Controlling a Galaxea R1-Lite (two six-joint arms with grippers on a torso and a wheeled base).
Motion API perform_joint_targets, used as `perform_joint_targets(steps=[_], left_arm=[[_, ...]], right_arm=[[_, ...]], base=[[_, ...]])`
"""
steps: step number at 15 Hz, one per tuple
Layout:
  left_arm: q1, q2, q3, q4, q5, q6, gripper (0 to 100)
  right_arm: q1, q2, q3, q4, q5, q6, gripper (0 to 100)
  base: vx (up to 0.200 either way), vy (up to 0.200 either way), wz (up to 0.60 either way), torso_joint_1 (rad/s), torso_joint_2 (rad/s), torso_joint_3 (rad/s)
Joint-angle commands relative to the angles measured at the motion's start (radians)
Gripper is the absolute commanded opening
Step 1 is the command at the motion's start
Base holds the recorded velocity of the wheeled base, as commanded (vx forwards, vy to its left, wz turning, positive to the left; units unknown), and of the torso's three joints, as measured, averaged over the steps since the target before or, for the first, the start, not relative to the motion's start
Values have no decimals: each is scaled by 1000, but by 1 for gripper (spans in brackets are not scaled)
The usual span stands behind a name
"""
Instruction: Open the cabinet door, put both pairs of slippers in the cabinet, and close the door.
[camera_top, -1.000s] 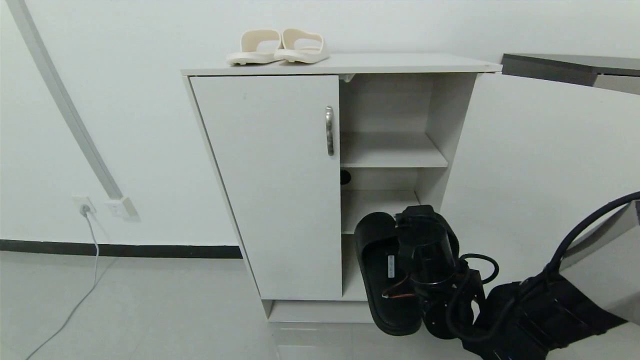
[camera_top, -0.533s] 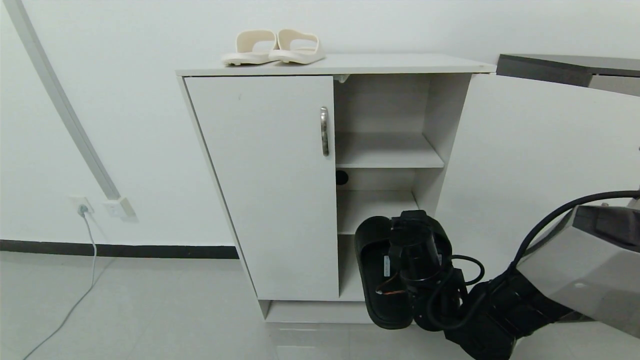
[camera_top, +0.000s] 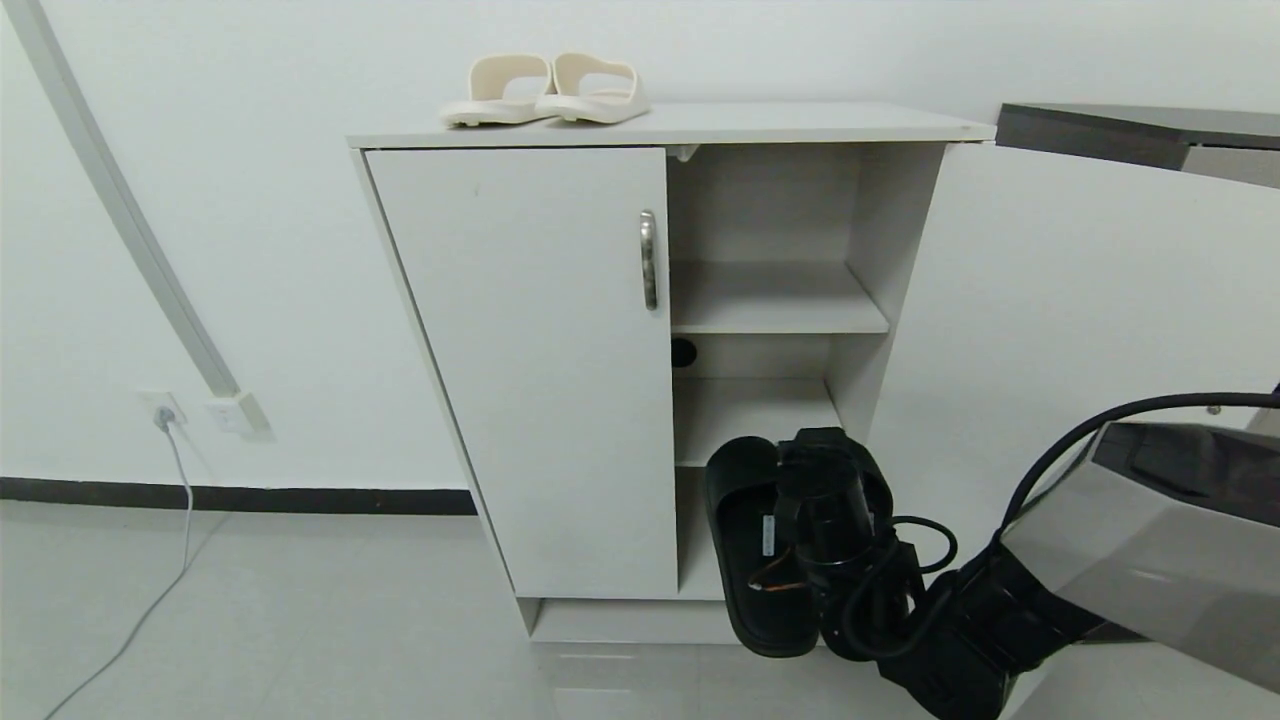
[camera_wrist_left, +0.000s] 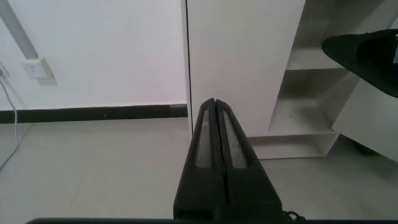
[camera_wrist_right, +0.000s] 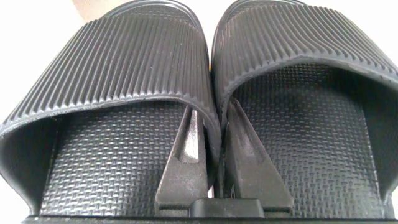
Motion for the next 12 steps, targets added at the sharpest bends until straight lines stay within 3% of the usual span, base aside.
perform_joint_targets(steps=[1, 12], left_arm=[[0, 2, 0, 0, 0, 0, 0], [0, 2, 0, 0, 0, 1, 0]], right_arm=[[-7, 28, 1, -24, 11, 0, 0], [-9, 60, -7, -99, 40, -20, 0]], base=[[0, 0, 0, -7, 2, -149], [0, 0, 0, 1, 3, -190]])
